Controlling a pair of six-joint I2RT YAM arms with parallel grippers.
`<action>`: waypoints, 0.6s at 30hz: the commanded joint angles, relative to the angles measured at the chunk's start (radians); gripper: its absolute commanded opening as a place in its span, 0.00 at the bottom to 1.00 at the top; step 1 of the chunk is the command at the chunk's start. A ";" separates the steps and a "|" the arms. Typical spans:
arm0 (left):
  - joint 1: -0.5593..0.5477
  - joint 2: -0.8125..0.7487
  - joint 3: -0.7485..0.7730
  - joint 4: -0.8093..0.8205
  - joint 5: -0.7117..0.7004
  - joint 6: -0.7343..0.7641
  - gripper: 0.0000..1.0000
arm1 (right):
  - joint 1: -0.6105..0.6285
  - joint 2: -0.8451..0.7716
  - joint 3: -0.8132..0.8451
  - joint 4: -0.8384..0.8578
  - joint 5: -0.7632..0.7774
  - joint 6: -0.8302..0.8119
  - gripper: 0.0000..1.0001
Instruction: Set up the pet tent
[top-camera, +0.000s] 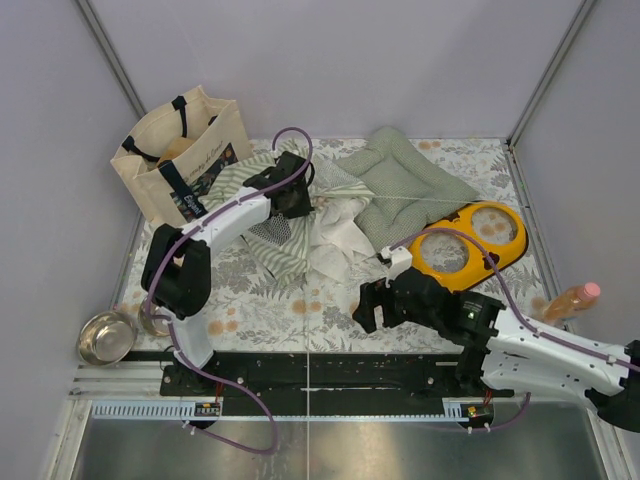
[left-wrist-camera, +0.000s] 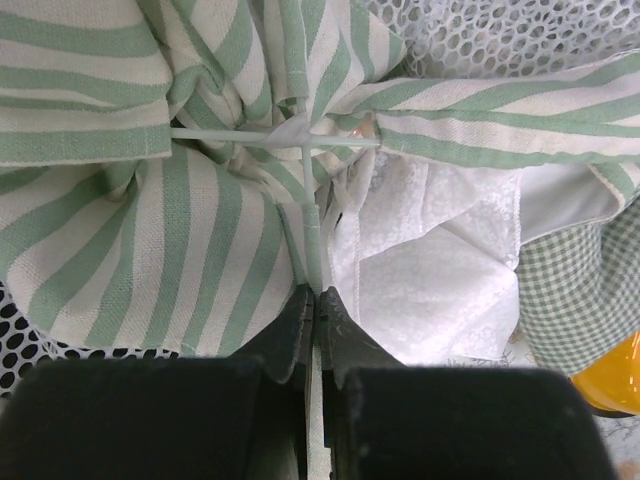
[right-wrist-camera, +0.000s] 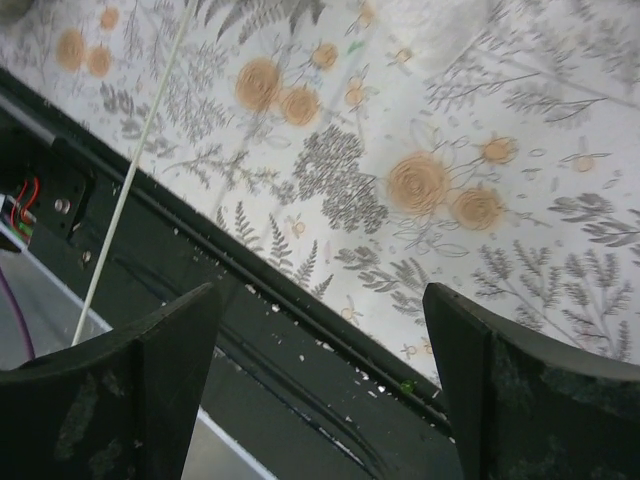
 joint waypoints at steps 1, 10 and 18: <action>-0.012 0.007 0.072 0.119 0.036 -0.056 0.00 | 0.007 0.086 0.039 0.111 -0.199 -0.034 0.92; -0.014 0.044 0.124 0.159 0.022 -0.167 0.00 | 0.007 0.316 0.122 0.314 -0.484 -0.047 0.93; -0.014 0.082 0.185 0.155 0.024 -0.176 0.00 | 0.007 0.438 0.121 0.329 -0.511 -0.010 0.49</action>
